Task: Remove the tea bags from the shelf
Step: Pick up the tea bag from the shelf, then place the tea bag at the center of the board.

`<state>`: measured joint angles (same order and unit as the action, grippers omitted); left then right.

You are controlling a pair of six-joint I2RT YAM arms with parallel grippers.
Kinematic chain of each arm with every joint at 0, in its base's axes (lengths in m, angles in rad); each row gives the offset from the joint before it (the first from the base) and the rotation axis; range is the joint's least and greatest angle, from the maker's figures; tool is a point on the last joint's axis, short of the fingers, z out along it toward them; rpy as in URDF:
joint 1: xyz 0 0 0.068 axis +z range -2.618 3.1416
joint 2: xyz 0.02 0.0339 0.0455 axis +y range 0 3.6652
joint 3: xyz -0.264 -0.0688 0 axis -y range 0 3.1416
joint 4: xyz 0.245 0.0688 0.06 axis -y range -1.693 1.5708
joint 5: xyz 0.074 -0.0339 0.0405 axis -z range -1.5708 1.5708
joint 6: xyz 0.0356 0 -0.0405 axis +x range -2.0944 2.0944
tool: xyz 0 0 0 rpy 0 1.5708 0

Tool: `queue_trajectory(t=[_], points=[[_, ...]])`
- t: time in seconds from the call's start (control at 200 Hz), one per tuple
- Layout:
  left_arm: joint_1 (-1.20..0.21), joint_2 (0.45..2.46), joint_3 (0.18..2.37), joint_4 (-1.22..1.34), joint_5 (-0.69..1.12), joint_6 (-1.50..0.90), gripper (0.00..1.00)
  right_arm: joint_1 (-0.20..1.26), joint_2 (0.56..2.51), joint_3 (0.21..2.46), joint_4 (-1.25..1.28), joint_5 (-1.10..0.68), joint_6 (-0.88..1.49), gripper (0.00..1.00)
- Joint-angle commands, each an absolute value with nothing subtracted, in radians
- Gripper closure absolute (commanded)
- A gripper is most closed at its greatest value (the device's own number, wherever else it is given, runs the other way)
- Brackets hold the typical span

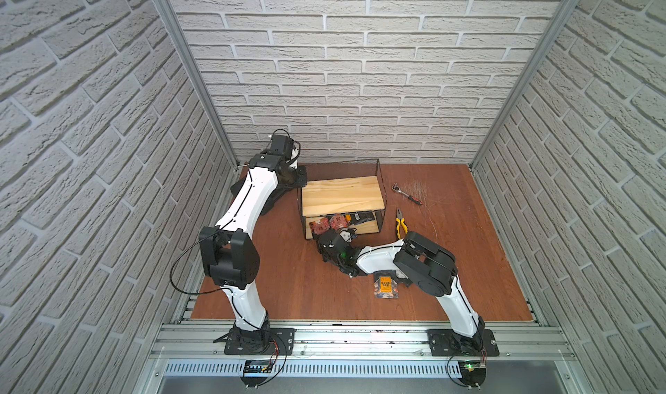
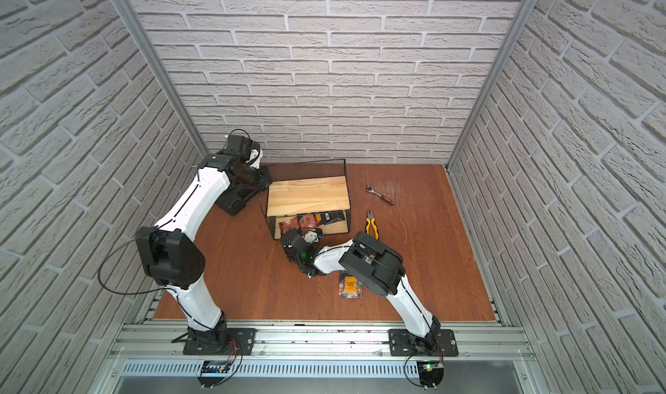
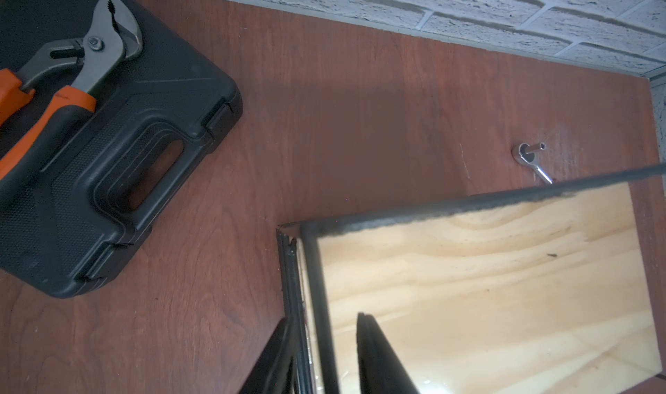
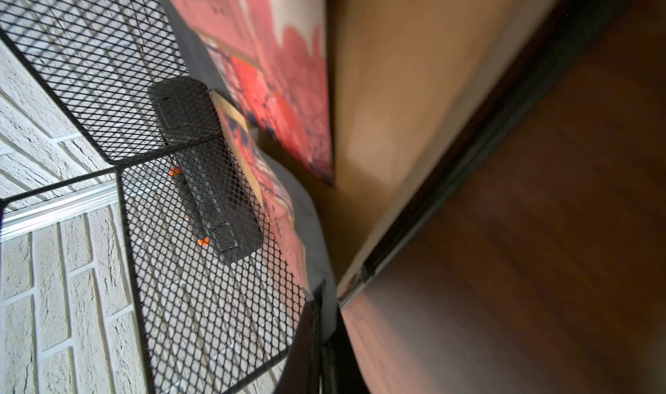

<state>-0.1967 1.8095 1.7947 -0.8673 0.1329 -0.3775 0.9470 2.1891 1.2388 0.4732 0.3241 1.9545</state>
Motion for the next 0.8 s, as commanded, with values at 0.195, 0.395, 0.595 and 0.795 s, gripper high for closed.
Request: queue_trajectory(t=[0.195,0.395,0.595,0.795], points=[[-0.191,1.842,1.82,-0.88,0.138,-0.37,0.67,0.948,1.942,1.112,0.445,0.239,1.847,0.97],[-0.19,1.843,1.825,-0.882,0.137,-0.365,0.67,0.942,1.785,0.952,0.41,0.049,1.708,0.97],[-0.19,1.845,1.823,-0.879,0.139,-0.364,0.67,0.924,1.716,0.892,0.395,-0.192,1.552,0.97],[-0.19,1.847,1.823,-0.876,0.139,-0.363,0.67,0.957,1.718,0.964,0.262,-0.339,1.381,0.97]])
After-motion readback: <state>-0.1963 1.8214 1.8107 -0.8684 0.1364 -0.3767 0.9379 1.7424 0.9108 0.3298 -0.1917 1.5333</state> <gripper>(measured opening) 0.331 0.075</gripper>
